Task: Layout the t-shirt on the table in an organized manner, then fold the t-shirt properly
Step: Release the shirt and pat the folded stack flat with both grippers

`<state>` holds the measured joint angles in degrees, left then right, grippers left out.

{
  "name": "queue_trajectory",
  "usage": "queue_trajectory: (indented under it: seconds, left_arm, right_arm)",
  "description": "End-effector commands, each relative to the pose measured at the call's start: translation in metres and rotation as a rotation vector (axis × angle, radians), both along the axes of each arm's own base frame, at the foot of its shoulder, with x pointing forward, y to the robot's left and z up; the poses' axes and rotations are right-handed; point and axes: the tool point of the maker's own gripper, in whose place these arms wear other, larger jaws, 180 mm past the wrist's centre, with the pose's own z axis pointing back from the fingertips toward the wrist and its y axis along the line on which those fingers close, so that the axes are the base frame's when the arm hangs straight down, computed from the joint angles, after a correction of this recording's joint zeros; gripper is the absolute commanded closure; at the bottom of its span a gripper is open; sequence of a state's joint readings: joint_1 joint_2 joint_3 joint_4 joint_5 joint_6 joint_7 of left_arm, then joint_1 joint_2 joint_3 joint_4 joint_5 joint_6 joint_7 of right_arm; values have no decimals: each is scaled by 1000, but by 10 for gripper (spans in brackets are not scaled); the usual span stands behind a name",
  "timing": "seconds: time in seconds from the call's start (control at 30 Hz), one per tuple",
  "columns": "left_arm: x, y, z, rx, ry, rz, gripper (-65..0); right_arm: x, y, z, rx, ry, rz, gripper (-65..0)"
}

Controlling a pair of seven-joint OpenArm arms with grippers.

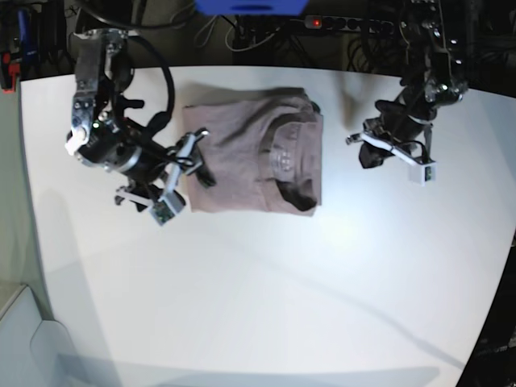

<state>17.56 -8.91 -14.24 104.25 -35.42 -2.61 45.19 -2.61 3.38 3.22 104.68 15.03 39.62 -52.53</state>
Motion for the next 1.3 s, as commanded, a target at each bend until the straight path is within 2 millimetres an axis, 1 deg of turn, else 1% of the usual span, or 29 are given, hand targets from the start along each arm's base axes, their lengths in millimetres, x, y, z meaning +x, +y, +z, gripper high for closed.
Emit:
queue_trajectory:
  seconds: [0.0,0.03,0.1,0.2,0.23,0.3,0.33,0.4,0.53,0.63,0.7,0.73,0.83,0.9,0.97,1.07,1.13,1.2,1.27]
  left_arm:
    - [5,2,9,0,-31,8,-52]
    - [5,2,8,1,-30,8,-70]
    - [5,3,8,6,-29,8,-88]
    - [6,3,8,7,-32,8,-87]
    - [6,3,8,7,-32,8,-87]
    - [6,3,8,7,-31,8,-87]
    - [4,3,7,7,-28,8,-87]
    - [3,4,6,10,-25,7,-87]
    - [-1,7,3,12,-12,12,-87]
    - [-5,7,2,13,-5,12,-87]
    - [-5,7,4,13,-9,10,-87]
    - [-5,7,4,14,-11,10,-88]
    - [-3,4,9,11,-24,4,-90]
    - [-3,3,9,9,-25,3,-92]
    - [-3,3,9,6,-25,6,-124]
    - [-2,1,10,-1,-30,5,-224]
    - [0,-4,16,-44,-42,0,-288]
    - [1,-10,22,-119,-53,0,-314]
    - [2,-8,25,-158,-53,-6,-320]
  right_arm:
    - [1,-6,3,23,-17,-16,-381]
    - [0,-13,-2,22,-3,-40,-378]
    - [-3,-25,-16,26,41,-78,-368]
    - [-8,-25,-35,40,105,-87,-335]
    - [-10,-24,-40,47,120,-89,-324]
    - [-11,-14,-51,82,155,-91,-297]
    - [-10,-10,-52,103,155,-94,-283]
    - [-6,-5,-49,130,133,-97,-266]
    - [-7,13,-56,168,140,-65,-257]
    - [-7,13,-61,194,141,-78,-257]
    - [-3,10,-55,192,116,-82,-257]
    - [-2,3,-50,180,99,-89,-257]
    - [5,-6,-25,163,17,-101,-258]
    - [2,-7,-14,143,-8,-94,-263]
    - [2,-7,-5,128,-28,-87,-263]
    - [1,-8,-6,118,-20,-86,-263]
    - [-3,-9,-9,117,-10,-88,-263]
    - [-5,-9,-11,117,-6,-88,-263]
    - [-5,-9,-11,117,-6,-88,-263]
